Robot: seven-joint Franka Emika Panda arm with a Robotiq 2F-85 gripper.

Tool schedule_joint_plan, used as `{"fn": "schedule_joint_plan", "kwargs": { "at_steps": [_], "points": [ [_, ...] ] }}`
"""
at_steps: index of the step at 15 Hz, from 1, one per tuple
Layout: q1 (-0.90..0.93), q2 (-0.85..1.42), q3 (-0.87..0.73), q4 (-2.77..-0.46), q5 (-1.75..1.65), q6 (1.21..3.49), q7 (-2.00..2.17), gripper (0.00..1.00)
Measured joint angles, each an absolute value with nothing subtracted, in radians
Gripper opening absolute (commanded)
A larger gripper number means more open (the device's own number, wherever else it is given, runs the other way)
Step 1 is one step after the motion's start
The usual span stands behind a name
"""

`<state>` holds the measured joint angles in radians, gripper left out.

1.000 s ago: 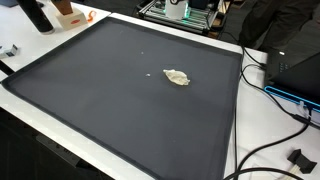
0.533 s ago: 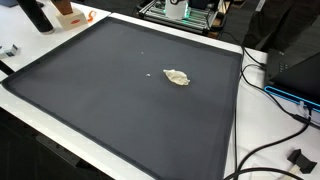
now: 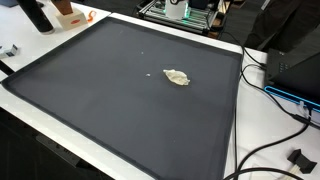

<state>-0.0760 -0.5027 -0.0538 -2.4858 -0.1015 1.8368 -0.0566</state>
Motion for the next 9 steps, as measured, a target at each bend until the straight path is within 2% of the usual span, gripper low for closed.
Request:
{"fn": "schedule_joint_plan", "kwargs": {
  "at_steps": [4,9],
  "points": [
    [-0.063,-0.454,-0.063,-2.487,-0.054,1.863,-0.091,0.03],
    [-0.017,-0.338,-0.092,-2.493,0.147,2.04,-0.236,0.03]
  ]
}}
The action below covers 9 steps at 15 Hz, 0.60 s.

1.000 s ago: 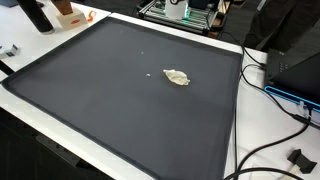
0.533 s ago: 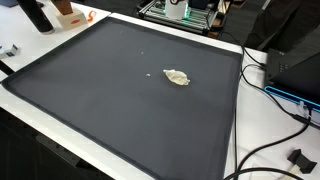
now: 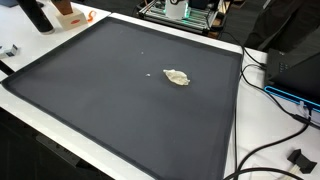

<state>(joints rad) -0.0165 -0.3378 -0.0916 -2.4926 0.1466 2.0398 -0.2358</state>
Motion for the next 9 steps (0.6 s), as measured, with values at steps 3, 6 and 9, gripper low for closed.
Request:
{"fn": "schedule_joint_plan", "kwargs": {
  "at_steps": [3,6,9],
  "points": [
    [0.012,-0.276,-0.115,-2.494,0.309,2.112,-0.363,0.03],
    [0.034,-0.212,-0.138,-2.492,0.511,2.119,-0.528,0.03],
    [0.039,-0.143,-0.146,-2.485,0.715,2.107,-0.68,0.03]
  ]
}}
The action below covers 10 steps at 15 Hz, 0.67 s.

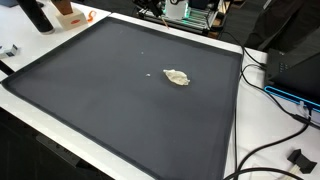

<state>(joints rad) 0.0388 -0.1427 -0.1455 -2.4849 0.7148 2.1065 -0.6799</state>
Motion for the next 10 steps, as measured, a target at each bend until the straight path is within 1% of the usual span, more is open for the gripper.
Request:
{"fn": "schedule_joint_plan", "kwargs": {
  "at_steps": [10],
  "points": [
    [0.01,0.02,-0.116,-2.44,1.103,2.029,-0.825,0.03]
  ]
}}
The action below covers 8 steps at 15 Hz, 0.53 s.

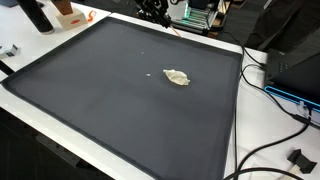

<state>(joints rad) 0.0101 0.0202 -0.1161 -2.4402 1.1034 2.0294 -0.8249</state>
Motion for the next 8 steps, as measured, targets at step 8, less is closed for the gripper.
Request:
{"fn": "schedule_joint_plan", "kwargs": {
  "at_steps": [8],
  "points": [
    [-0.002,0.101,-0.087,-2.407,1.285,2.019,-0.925,0.03]
  ]
}}
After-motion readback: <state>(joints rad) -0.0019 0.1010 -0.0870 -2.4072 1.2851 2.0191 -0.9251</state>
